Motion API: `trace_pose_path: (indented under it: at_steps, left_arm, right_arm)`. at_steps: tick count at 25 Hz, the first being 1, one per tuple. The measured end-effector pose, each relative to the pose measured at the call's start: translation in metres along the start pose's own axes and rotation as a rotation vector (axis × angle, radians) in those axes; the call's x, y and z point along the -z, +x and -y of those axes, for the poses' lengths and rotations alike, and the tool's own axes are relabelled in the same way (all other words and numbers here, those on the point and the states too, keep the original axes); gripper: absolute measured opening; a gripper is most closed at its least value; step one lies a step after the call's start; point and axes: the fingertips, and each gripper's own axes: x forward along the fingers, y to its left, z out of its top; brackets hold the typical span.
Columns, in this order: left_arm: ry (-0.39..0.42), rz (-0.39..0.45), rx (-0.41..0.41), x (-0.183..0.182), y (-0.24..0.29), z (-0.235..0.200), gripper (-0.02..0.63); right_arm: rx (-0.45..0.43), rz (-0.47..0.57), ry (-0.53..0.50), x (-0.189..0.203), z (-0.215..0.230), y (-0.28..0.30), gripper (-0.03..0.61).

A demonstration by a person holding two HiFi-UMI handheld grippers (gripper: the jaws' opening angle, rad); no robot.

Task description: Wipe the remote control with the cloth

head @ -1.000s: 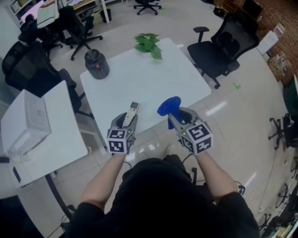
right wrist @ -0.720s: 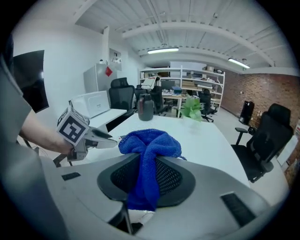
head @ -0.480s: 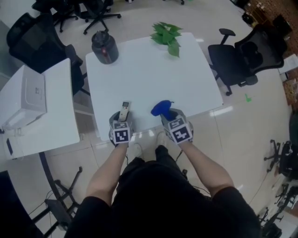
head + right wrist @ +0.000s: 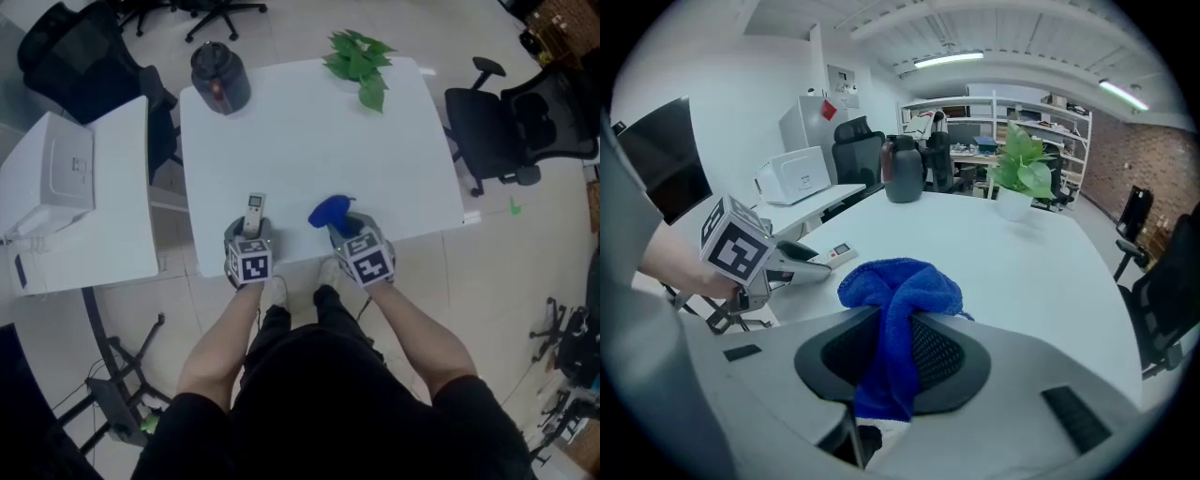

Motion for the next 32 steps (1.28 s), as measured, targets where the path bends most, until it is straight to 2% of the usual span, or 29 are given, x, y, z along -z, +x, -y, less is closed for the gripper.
trace_pose_path:
  at_steps: [2, 13, 20, 25, 29, 32]
  left_arm:
    - [-0.005, 0.001, 0.006, 0.000, -0.004, 0.001, 0.253]
    - [0.007, 0.052, 0.016, -0.002, -0.052, -0.006, 0.253]
    - [0.002, 0.077, 0.041, -0.007, -0.066, -0.008, 0.253]
    - [0.001, 0.118, 0.092, -0.021, -0.078, -0.007, 0.253]
    - [0.009, 0.177, 0.191, -0.042, -0.104, 0.003, 0.253]
    - [0.062, 0.237, 0.262, -0.061, -0.130, 0.013, 0.253]
  right_arm:
    - [-0.003, -0.010, -0.004, 0.002, 0.002, 0.005, 0.098]
    - [0.018, -0.111, -0.060, 0.019, 0.014, 0.053, 0.107]
    - [0.049, -0.124, -0.079, 0.021, 0.017, 0.065, 0.132]
    - [0.092, -0.079, -0.041, 0.017, 0.019, 0.045, 0.173]
    - [0.077, 0.001, -0.004, 0.002, -0.002, 0.003, 0.173]
    - [0.064, 0.077, 0.011, -0.016, -0.029, -0.030, 0.173]
